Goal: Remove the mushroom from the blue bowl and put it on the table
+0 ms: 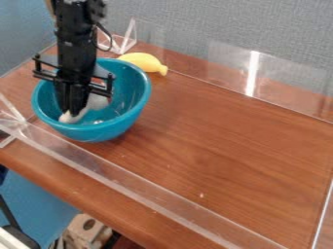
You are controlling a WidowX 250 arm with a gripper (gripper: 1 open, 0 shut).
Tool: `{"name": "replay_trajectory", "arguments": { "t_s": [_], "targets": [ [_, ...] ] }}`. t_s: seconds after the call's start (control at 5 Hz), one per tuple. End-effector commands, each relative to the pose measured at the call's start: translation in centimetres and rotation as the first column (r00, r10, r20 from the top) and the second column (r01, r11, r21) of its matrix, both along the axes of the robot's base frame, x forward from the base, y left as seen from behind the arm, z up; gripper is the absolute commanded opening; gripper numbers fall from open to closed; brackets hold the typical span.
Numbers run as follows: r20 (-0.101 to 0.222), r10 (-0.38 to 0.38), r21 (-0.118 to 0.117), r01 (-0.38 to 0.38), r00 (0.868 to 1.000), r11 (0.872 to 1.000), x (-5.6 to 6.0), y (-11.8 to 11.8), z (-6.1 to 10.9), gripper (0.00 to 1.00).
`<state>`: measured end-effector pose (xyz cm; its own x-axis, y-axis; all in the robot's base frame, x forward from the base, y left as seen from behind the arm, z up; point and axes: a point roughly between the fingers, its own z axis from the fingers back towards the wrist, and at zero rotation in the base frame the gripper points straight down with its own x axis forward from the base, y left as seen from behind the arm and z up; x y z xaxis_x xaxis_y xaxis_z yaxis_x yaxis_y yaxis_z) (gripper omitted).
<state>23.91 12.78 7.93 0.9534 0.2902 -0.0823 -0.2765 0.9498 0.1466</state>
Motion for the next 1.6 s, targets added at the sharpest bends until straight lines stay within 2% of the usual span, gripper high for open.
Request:
{"name": "replay_trajectory", "arguments": {
  "t_s": [0.0, 0.2, 0.4, 0.6, 0.8, 1.0, 1.2, 1.4],
  "targets": [
    [0.053, -0.031, 0.026, 0.030, 0.998, 0.999, 1.1, 0.2, 1.3, 0.00],
    [0.103, -0.069, 0.012, 0.068, 0.992, 0.998, 1.7, -1.0, 3.8, 0.00],
    [0.157, -0.078, -0.002, 0.079, 0.985, 0.997, 1.6, -2.4, 6.0, 0.00],
    [0.202, -0.103, -0.032, 0.112, 0.974, 0.993, 1.8, -4.7, 7.9, 0.00],
    [0.232, -0.161, -0.056, 0.178, 0.959, 0.982, 1.5, -8.8, 9.0, 0.00],
    [0.238, -0.238, -0.080, 0.263, 0.942, 0.961, 1.2, -13.6, 8.6, 0.00],
    [0.228, -0.314, -0.099, 0.343, 0.922, 0.934, 0.6, -18.5, 7.1, 0.00],
    [0.209, -0.319, -0.133, 0.350, 0.924, 0.927, 1.2, -21.7, 5.0, 0.00]
  ]
}}
